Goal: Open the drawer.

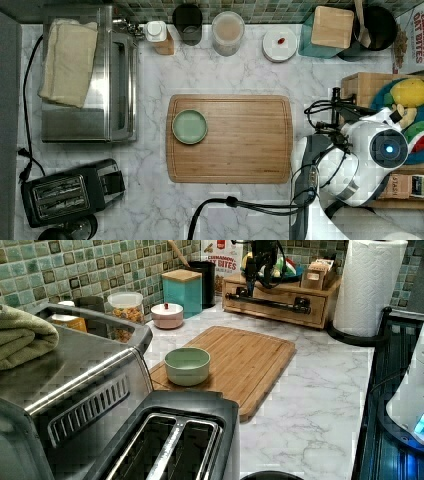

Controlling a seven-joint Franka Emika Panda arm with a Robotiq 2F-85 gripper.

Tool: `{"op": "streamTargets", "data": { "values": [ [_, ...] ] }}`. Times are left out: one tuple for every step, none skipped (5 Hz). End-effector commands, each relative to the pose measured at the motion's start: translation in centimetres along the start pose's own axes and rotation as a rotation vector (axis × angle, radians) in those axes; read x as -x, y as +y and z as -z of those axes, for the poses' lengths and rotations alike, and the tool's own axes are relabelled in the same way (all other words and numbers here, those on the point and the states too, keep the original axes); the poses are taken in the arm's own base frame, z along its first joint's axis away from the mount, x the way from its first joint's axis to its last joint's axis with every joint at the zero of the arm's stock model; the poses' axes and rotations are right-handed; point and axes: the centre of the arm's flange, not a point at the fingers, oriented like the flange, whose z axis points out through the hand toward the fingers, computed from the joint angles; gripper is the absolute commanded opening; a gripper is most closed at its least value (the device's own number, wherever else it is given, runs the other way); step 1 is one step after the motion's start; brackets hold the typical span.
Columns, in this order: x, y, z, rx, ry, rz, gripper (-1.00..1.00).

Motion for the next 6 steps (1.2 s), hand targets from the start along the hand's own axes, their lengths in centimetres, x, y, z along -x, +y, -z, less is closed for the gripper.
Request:
{"op": "streamTargets", "data": {
  "values": [
    [1.7, -1.9, -6.5, 0.013, -0.001, 0.059, 1.0],
    [2.4, -1.7, -8.2, 0.04, -0.018, 0.093, 1.0],
    [3.4, -2.8, -8.2, 0.043, -0.06, 0.05, 1.0],
    [4.2, -3.8, -7.9, 0.042, -0.087, 0.043, 1.0],
    [4.1, -4.4, -7.1, 0.03, -0.103, 0.055, 1.0],
    [3.4, -4.0, -8.5, 0.008, -0.173, 0.169, 1.0]
  ]
}}
